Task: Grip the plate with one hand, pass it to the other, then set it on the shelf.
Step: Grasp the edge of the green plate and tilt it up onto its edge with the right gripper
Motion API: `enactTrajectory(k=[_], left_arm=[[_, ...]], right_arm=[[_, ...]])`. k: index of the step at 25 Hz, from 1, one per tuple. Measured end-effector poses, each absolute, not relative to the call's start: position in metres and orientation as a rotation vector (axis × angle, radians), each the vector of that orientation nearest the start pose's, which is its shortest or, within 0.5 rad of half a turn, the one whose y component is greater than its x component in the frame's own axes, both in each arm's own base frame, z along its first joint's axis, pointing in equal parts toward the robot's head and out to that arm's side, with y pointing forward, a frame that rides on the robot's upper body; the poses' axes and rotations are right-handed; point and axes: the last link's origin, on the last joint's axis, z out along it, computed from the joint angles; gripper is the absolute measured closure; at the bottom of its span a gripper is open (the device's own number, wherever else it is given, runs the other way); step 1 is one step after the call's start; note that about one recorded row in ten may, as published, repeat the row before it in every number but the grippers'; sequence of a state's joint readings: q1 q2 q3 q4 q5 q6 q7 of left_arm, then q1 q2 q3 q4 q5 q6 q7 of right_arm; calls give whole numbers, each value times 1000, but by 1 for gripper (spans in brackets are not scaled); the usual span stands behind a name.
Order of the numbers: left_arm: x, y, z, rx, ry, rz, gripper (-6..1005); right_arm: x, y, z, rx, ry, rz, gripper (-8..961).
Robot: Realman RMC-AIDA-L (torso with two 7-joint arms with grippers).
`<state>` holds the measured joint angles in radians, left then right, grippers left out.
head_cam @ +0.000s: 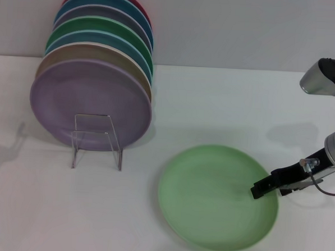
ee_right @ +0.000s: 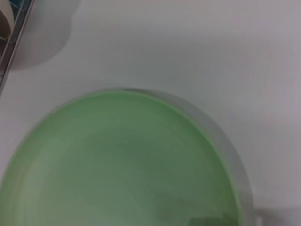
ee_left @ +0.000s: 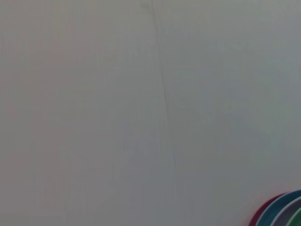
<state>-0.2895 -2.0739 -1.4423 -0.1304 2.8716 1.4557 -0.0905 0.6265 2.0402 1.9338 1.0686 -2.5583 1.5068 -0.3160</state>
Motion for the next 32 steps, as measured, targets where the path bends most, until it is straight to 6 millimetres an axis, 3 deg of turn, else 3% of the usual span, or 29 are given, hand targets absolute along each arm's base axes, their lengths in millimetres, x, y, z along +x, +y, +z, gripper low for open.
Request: enactTrajectory(k=[11,21,30,32], left_arm=[[-347,282,33,-1452,-290,-706,202],[-346,283,33,-1453,-287,-707,202],[-347,283,34,-1452,-287,-705,202],[-347,283,34,-1451,-287,-705,202]], right_arm=[[235,363,5,-2271,1598,-363,243],[236,361,2,-2278,1609,-385,602],[235,361,0,-2288,1574,-442,614],[235,361,-1,-2288,1554,-467,653]])
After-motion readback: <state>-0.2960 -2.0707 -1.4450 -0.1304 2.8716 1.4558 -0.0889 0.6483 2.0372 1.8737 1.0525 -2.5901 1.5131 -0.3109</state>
